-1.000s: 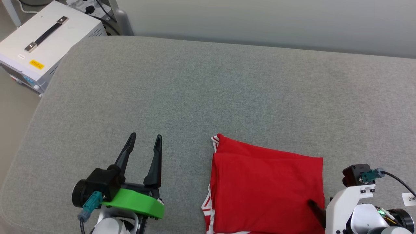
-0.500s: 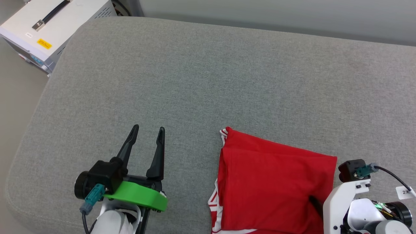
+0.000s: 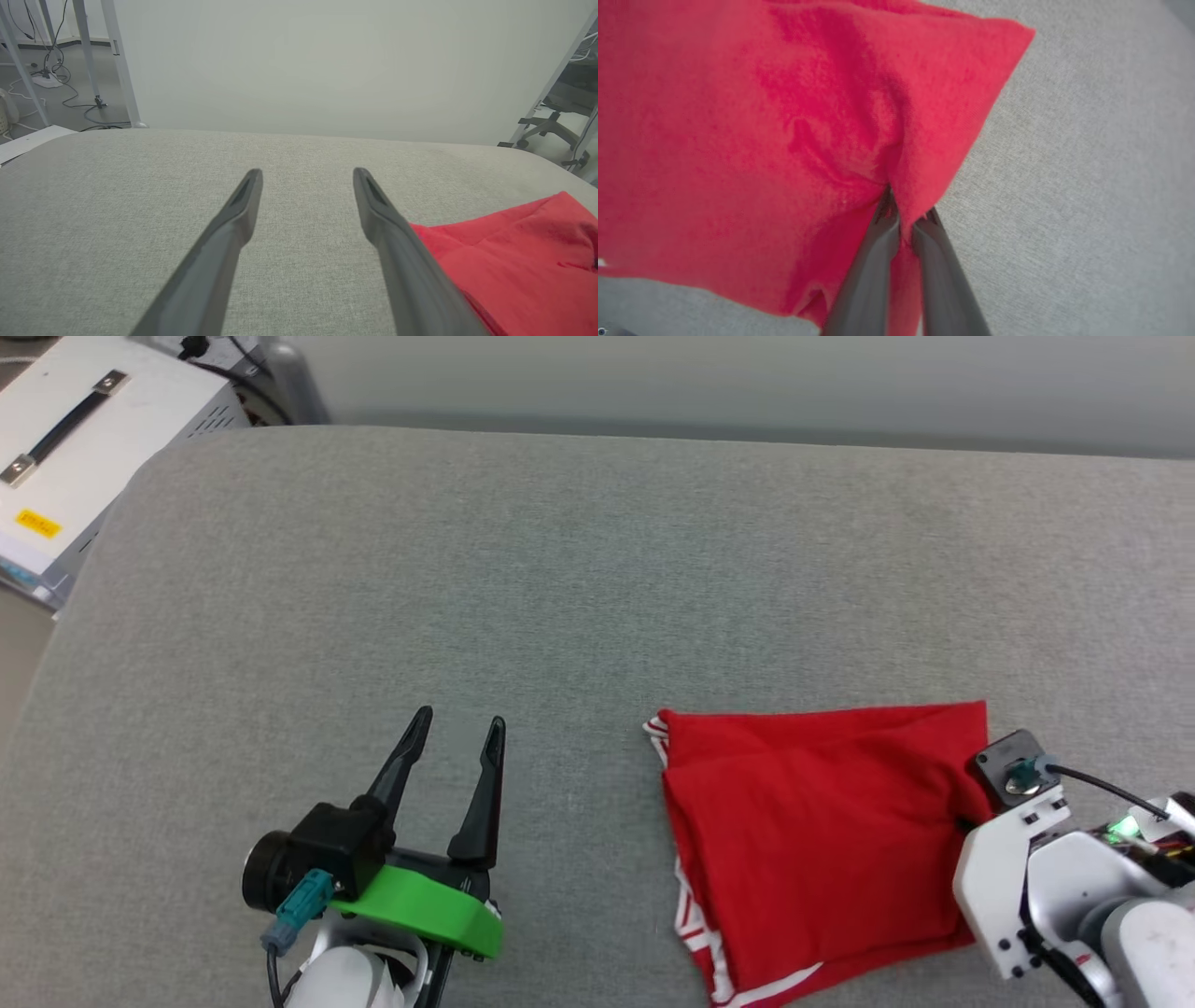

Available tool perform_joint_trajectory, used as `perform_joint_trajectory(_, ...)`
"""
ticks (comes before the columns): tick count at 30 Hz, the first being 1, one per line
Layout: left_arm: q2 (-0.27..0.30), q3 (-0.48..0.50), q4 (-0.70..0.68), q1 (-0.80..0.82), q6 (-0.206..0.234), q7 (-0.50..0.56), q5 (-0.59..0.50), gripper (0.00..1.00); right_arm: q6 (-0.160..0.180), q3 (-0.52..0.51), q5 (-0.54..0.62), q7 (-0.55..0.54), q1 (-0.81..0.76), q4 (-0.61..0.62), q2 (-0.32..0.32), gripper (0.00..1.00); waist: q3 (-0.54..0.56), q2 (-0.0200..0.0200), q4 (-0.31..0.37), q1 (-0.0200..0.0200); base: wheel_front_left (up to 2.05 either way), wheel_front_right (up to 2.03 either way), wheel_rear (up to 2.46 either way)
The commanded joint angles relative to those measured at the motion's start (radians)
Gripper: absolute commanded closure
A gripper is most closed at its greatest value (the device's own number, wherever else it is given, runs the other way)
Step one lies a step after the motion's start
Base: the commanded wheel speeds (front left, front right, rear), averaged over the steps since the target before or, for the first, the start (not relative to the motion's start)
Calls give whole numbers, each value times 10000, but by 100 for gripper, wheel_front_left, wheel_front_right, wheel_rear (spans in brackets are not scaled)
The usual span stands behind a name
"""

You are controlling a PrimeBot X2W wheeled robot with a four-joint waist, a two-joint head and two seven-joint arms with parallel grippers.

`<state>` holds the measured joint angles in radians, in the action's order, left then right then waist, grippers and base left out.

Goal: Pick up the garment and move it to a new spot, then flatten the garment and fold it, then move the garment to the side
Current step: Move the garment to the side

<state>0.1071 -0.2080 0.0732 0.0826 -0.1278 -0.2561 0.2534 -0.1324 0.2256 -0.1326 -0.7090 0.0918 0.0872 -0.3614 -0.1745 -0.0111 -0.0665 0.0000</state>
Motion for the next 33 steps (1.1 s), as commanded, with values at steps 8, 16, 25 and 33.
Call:
perform_joint_trajectory(8,52,-546,-251,266,-29,-57,-151,0,17,287,194,-397,912,602,-2388,100,-593,111,1707,0,0,0,0)
perform_joint_trajectory(16,246,-1289,-584,990,-29,-57,-279,0,17,-316,-61,164,1610,-177,-3876,100,-1772,111,2684,0,0,0,0)
perform_joint_trajectory(25,680,-1709,-1412,2008,-29,-57,-350,0,17,-2125,345,1948,2227,-2802,-4385,100,-3304,111,2946,0,0,0,0)
perform_joint_trajectory(33,1199,-1751,-1995,2542,-29,-57,-473,0,17,-3466,928,3846,3165,-4999,-4161,100,-4374,111,2737,0,0,0,0)
